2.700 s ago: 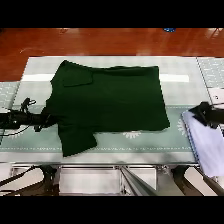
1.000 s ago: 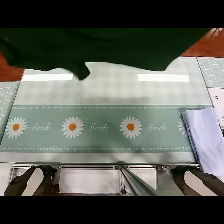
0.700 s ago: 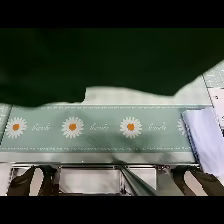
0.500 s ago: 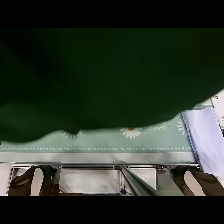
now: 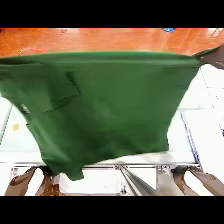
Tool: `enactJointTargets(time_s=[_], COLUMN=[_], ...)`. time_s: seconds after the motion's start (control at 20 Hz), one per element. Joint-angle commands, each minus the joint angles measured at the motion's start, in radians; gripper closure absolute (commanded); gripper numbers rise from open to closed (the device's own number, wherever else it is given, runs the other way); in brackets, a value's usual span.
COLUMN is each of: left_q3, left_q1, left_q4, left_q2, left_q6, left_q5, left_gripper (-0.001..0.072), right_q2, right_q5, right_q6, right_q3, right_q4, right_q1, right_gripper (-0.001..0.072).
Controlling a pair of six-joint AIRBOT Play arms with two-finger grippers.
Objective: Fold the shirts.
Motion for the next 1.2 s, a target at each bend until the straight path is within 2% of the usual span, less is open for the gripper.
enactJointTargets(time_s=[0.0, 0.1, 0.2, 0.35, 0.45, 0.6, 0.7, 0.9, 1.0, 1.15], left_q3=[-0.093, -0.042, 0.081, 0.319, 0.426, 0.456, 0.455, 0.412, 0.360, 0.293], left_q1=[-0.103, -0.167, -0.208, -0.226, -0.232, -0.233, -0.232, -0.238, -0.237, -0.240], left_q4=[-0.035, -0.109, -0.165, -0.177, -0.176, -0.174, -0.154, -0.015, 0.024, 0.023], left_q2=[-0.260, -0.459, -0.666, -0.921, -1.020, -1.042, -1.032, -1.032, -1.032, -1.039], left_q6=[0.013, 0.011, 0.010, -0.056, -0.092, -0.088, -0.028, 0.027, 0.026, 0.026], left_q5=[0.187, 0.274, 0.309, 0.293, 0.239, 0.158, 0.053, -0.169, -0.192, -0.166], left_gripper=[0.0690, 0.0690, 0.0690, 0.0690, 0.0690, 0.0690, 0.0690, 0.0689, 0.0689, 0.0690], right_q2=[-0.233, -0.377, -0.532, -0.762, -0.871, -0.936, -0.936, -0.936, -0.936, -0.936], right_q5=[-0.171, -0.307, -0.383, -0.383, -0.340, -0.264, -0.186, 0.026, 0.069, 0.061], right_q6=[-0.085, -0.095, -0.093, -0.022, 0.018, 0.041, 0.041, 0.041, 0.043, 0.045], right_q3=[-0.058, -0.037, 0.050, 0.274, 0.401, 0.462, 0.462, 0.455, 0.430, 0.360], right_q4=[0.138, 0.136, 0.138, 0.137, 0.138, 0.105, 0.043, -0.096, -0.152, -0.169], right_q1=[0.017, 0.060, 0.085, 0.076, 0.071, 0.071, 0.071, 0.068, 0.067, 0.072], right_gripper=[0.0690, 0.0690, 0.0690, 0.0690, 0.0690, 0.0690, 0.0690, 0.0690, 0.0690, 0.0690])
